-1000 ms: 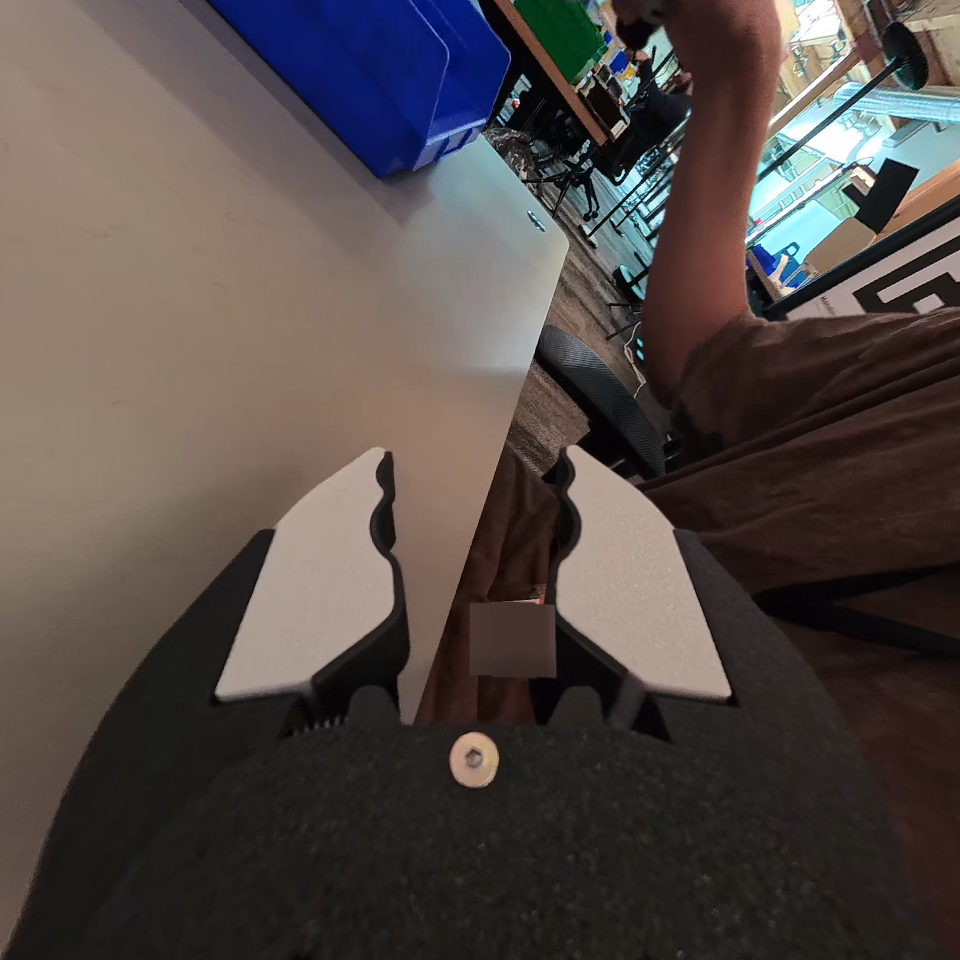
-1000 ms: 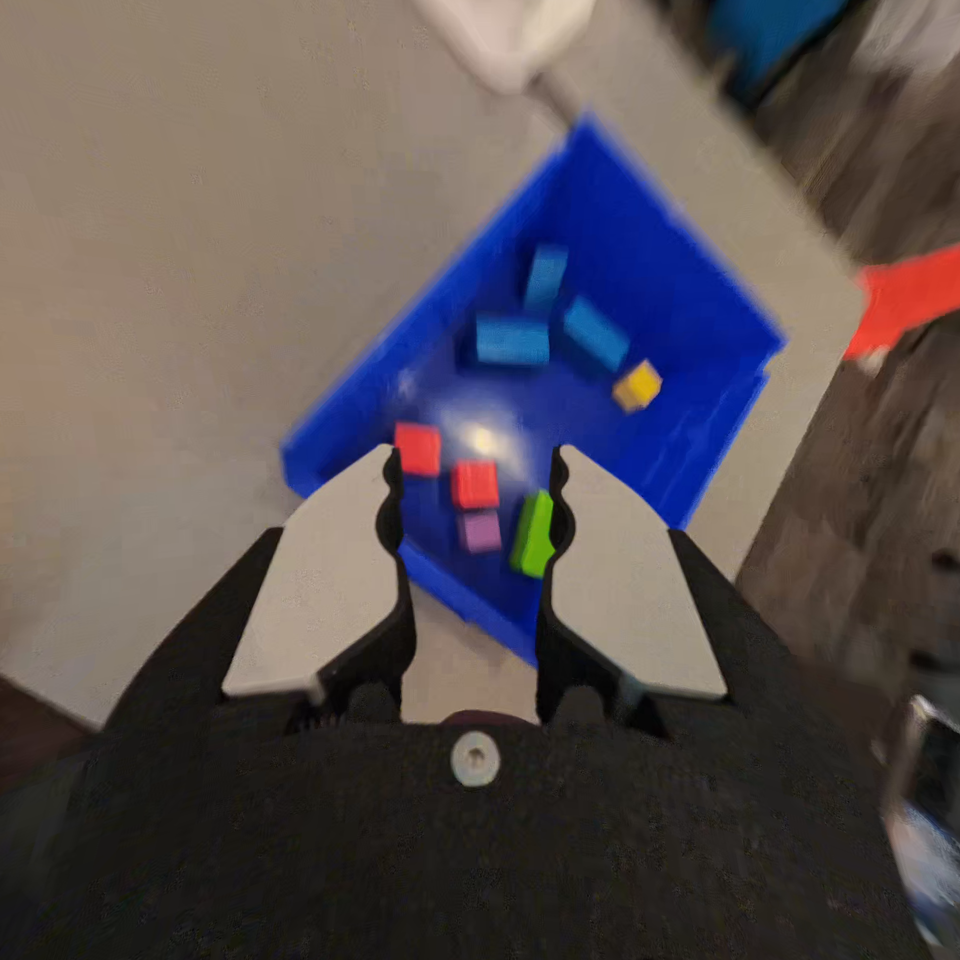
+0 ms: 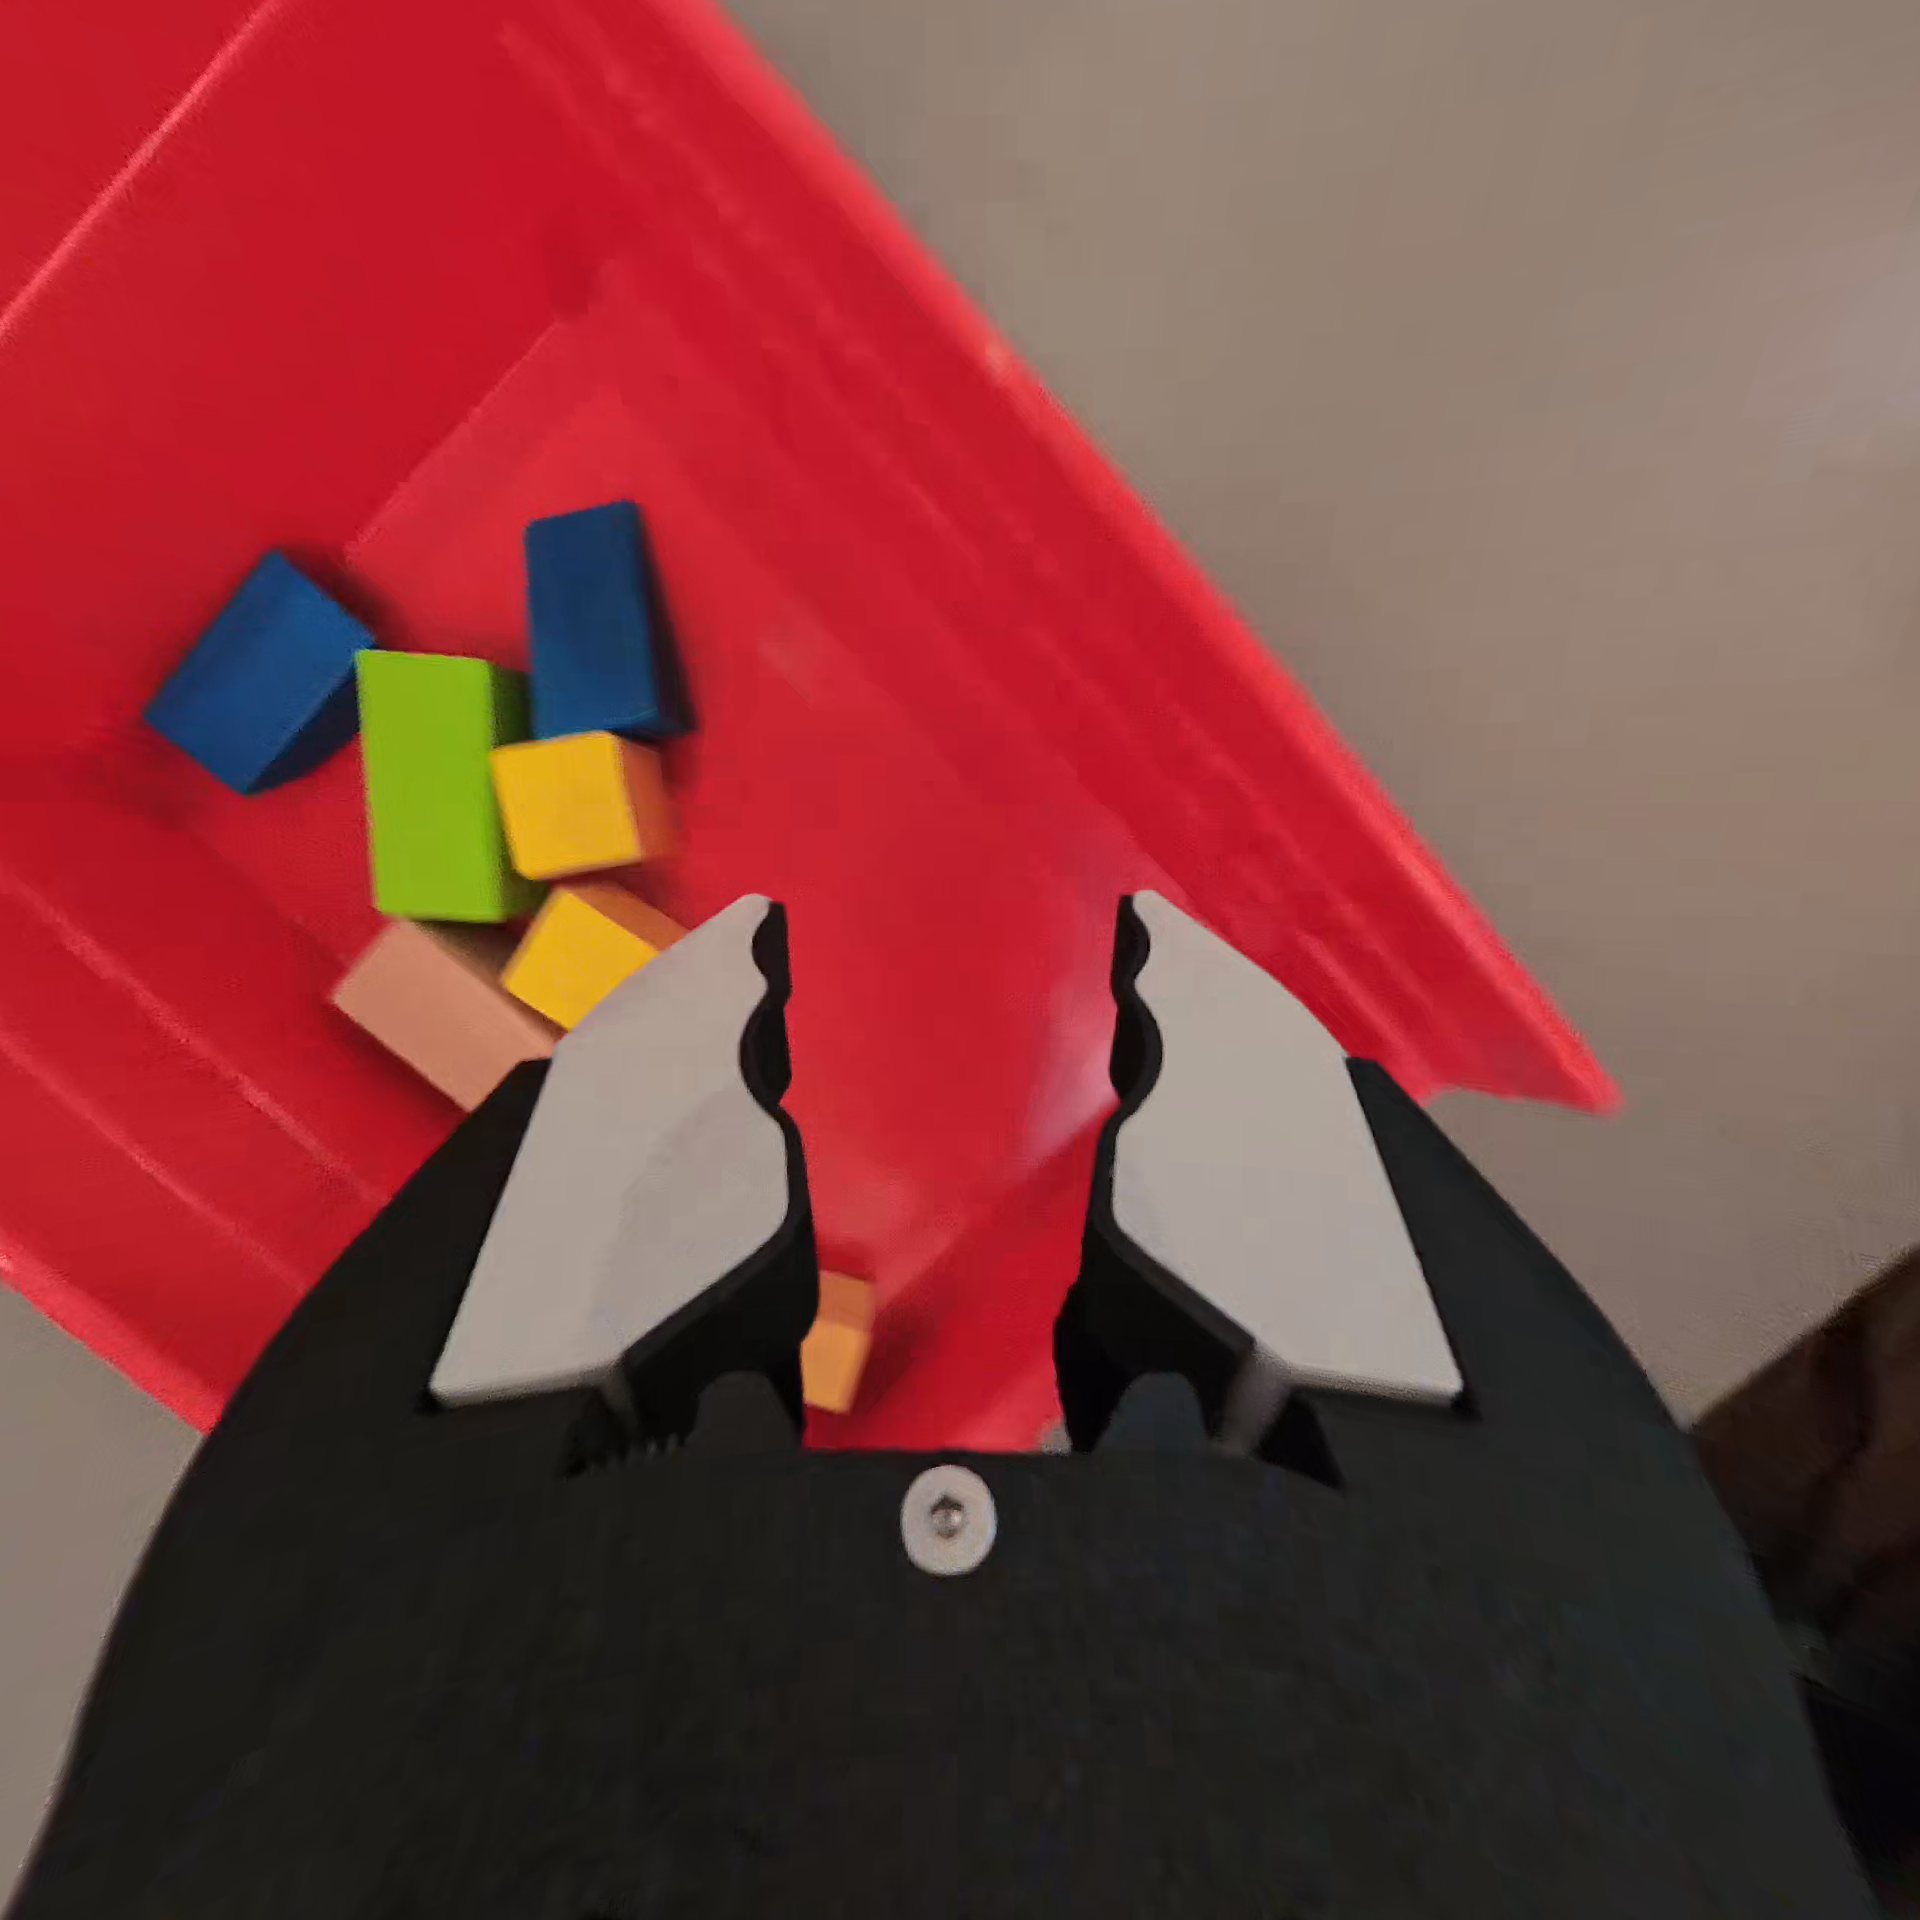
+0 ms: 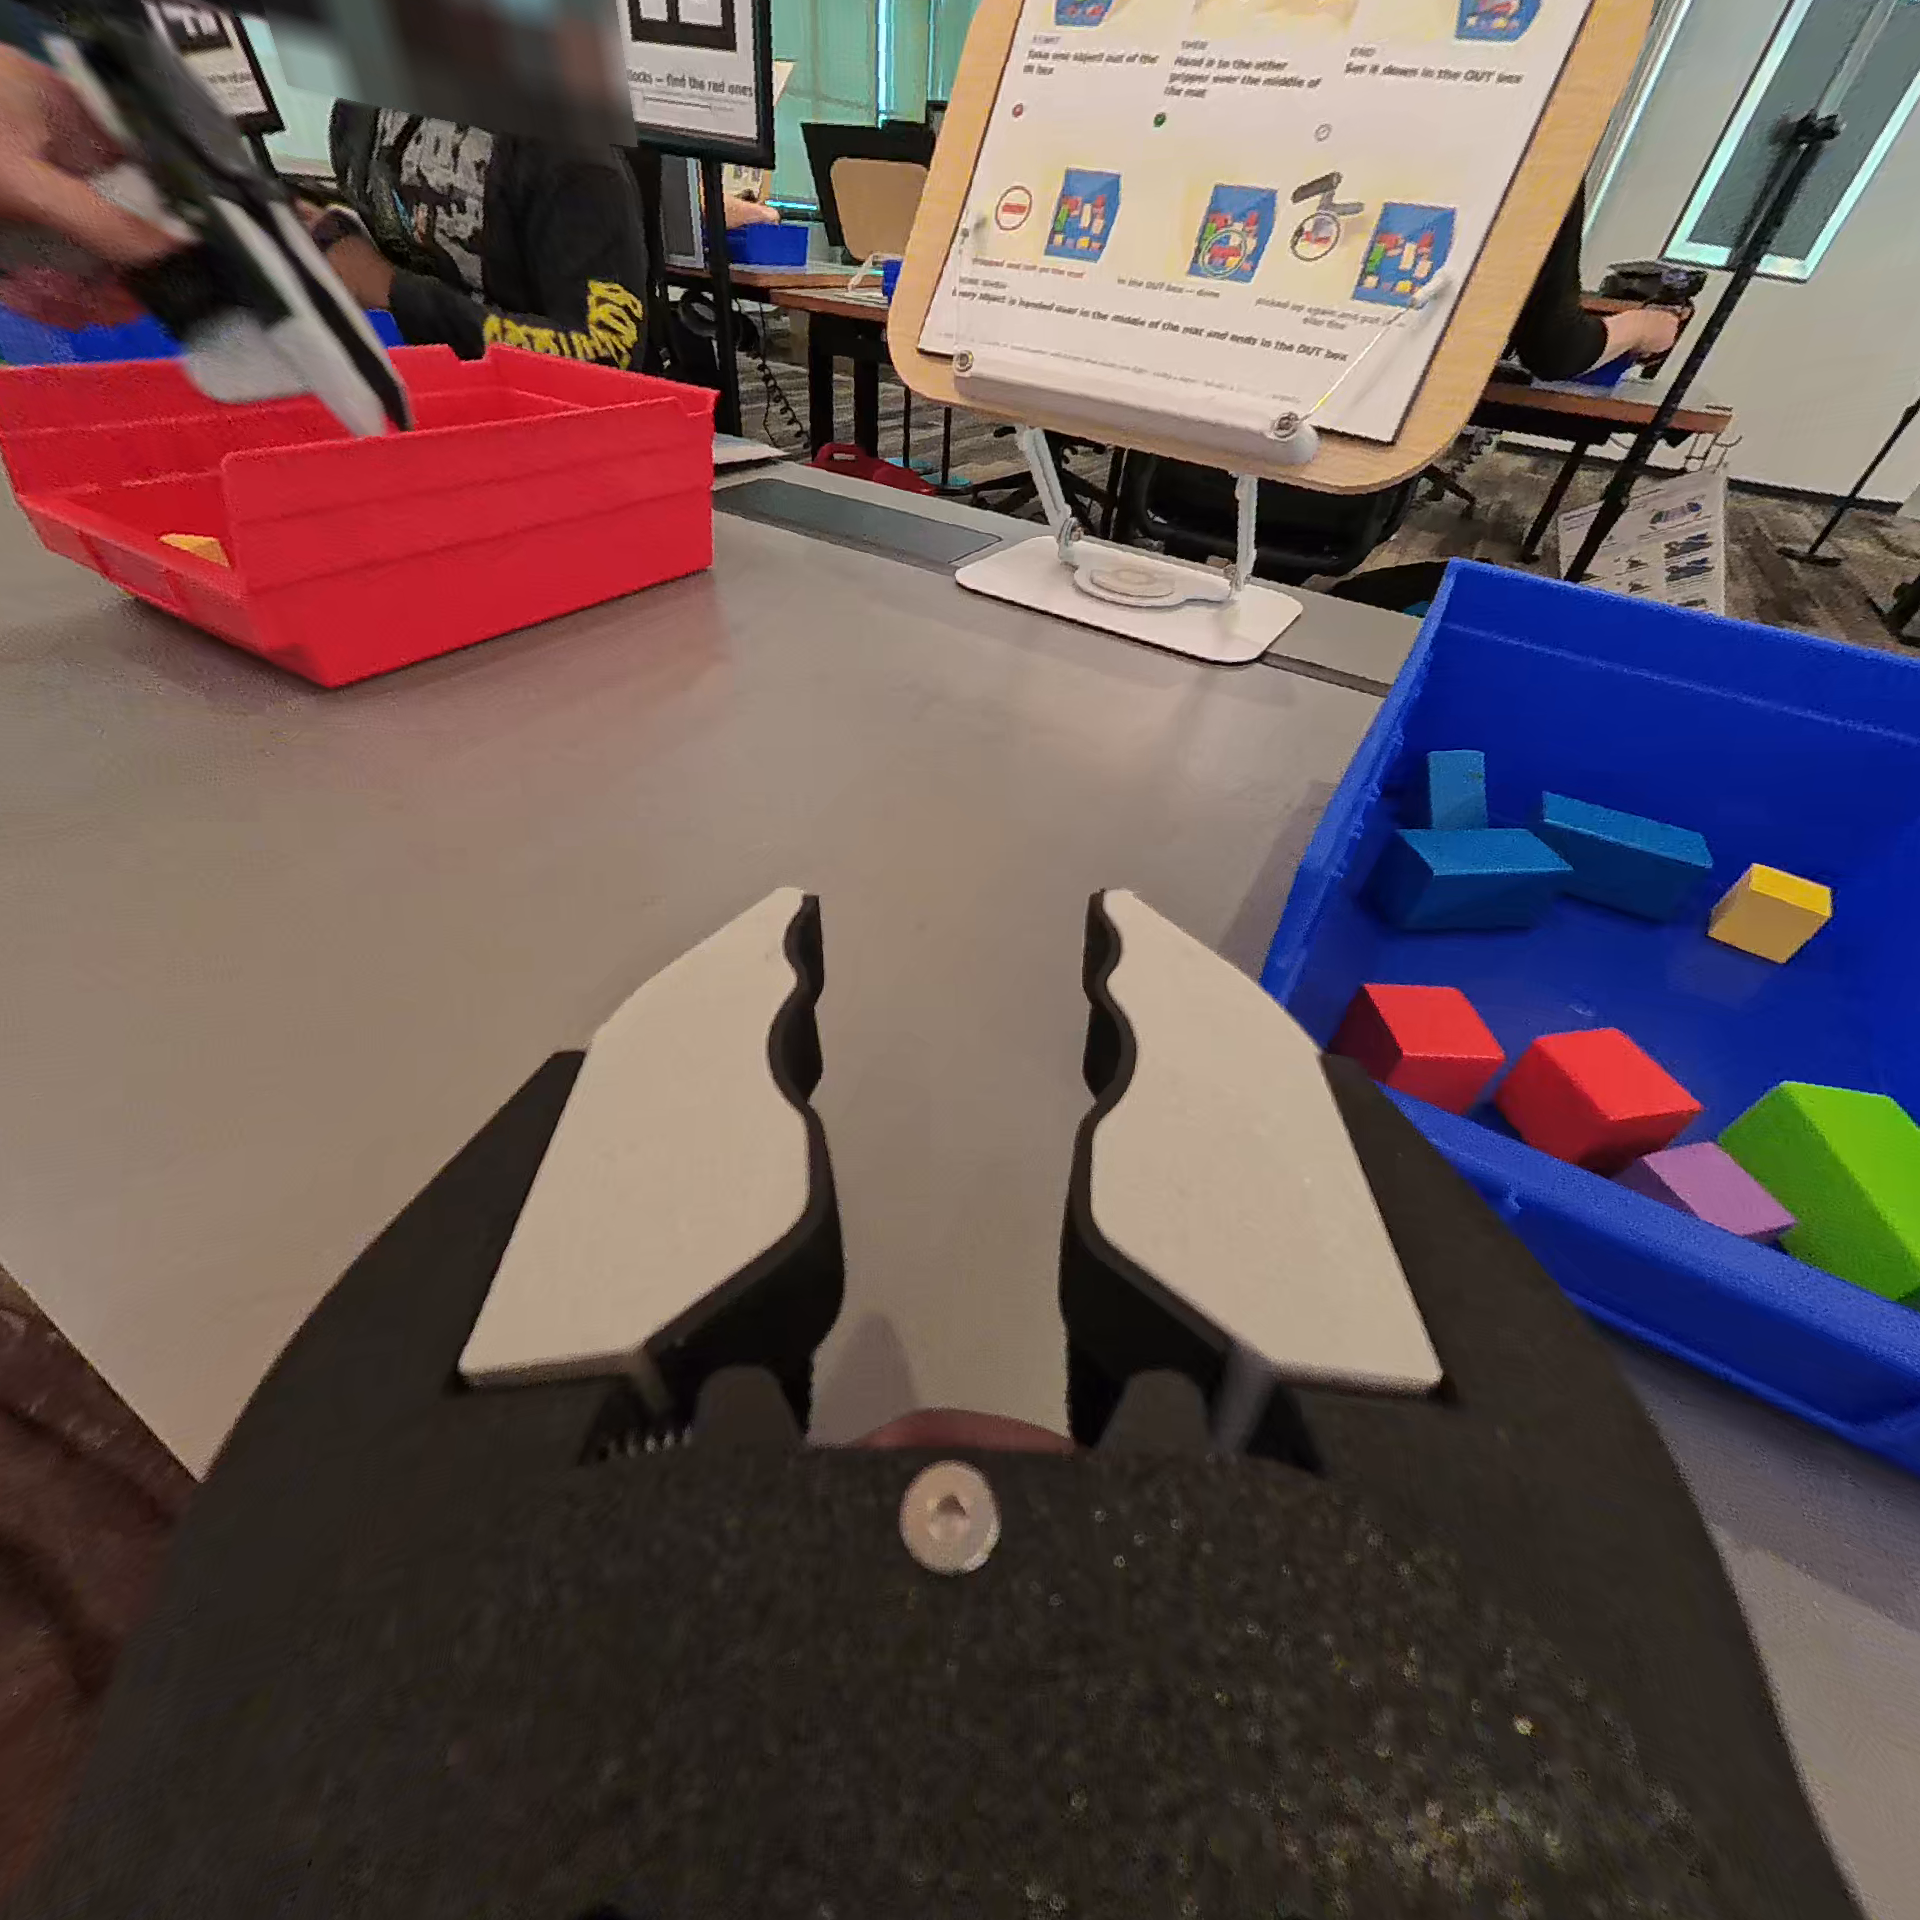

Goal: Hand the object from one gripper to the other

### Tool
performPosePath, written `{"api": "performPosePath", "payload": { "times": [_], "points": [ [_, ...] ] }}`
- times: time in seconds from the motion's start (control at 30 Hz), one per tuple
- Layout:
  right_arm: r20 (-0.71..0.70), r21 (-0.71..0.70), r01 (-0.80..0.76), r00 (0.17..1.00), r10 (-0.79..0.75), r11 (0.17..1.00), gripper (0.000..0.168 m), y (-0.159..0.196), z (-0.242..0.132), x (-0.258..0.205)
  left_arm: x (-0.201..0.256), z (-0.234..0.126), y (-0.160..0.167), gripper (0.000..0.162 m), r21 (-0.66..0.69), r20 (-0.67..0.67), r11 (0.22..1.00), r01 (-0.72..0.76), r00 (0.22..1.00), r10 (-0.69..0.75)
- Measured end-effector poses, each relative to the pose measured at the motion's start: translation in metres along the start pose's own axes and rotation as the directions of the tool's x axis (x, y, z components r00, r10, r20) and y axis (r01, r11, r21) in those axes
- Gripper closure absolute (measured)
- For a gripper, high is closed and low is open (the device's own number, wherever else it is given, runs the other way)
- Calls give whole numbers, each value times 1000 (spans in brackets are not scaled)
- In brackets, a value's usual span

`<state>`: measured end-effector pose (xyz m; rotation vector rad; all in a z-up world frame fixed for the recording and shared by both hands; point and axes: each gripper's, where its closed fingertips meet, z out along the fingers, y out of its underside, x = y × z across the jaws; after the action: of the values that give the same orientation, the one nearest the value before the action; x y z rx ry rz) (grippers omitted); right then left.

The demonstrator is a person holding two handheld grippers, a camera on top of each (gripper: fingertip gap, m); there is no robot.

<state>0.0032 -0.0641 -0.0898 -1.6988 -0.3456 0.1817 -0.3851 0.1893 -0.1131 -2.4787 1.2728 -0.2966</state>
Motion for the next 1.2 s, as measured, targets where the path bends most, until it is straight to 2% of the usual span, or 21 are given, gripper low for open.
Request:
{"api": "performPosePath", "payload": {
  "times": [0.1, 0.23, 0.37, 0.43, 0.5, 0.63, 0.77, 0.87, 0.93, 1.07, 1.2],
  "points": [
    [8, -22, 8, 1000, -8, 1000, 120, 5, 2, -1, -42, 32, -16, 102, -114, 35, 993, -25, 999, 29],
    [12, -47, 13, 1000, -13, 999, 120, 11, 4, 0, -66, 62, -36, 100, -227, -2, 973, -33, 999, 34],
    [11, -59, 3, 1000, -2, 998, 120, 15, 4, 3, -85, 81, -28, 100, -383, 53, 921, -65, 994, 92],
    [7, -64, 5, 1000, -5, 998, 120, 16, 3, 5, -87, 88, -17, 105, -450, 53, 887, -100, 989, 138],
    [8, -71, 2, 1000, -2, 997, 120, 17, 3, 6, -79, 92, -18, 125, -429, 9, 897, -106, 993, 122],
    [27, -74, -11, 1000, 13, 997, 119, 18, 4, 4, -76, 88, -10, 127, -442, -17, 890, -108, 994, 112],
    [48, -65, 10, 999, -7, 998, 119, 16, 4, -3, -58, 73, -16, 128, -312, -112, 945, -96, 992, 64],
    [82, -53, 60, 995, -56, 997, 118, 13, 6, -12, -41, 45, -27, 128, -114, -231, 993, -23, 973, -4],
    [160, -47, 107, 982, -98, 993, 109, 12, 12, -25, -25, 21, -36, 128, 38, -344, 998, 55, 938, -39],
    [305, 40, 247, 920, -247, 968, 94, -2, 34, -59, 29, -35, -55, 128, 303, -611, 920, 247, 792, -11],
    [389, 95, 406, 825, -409, 909, 88, -23, 74, -91, 106, -75, -76, 128, 403, -779, 836, 373, 619, 99]
  ]
}}
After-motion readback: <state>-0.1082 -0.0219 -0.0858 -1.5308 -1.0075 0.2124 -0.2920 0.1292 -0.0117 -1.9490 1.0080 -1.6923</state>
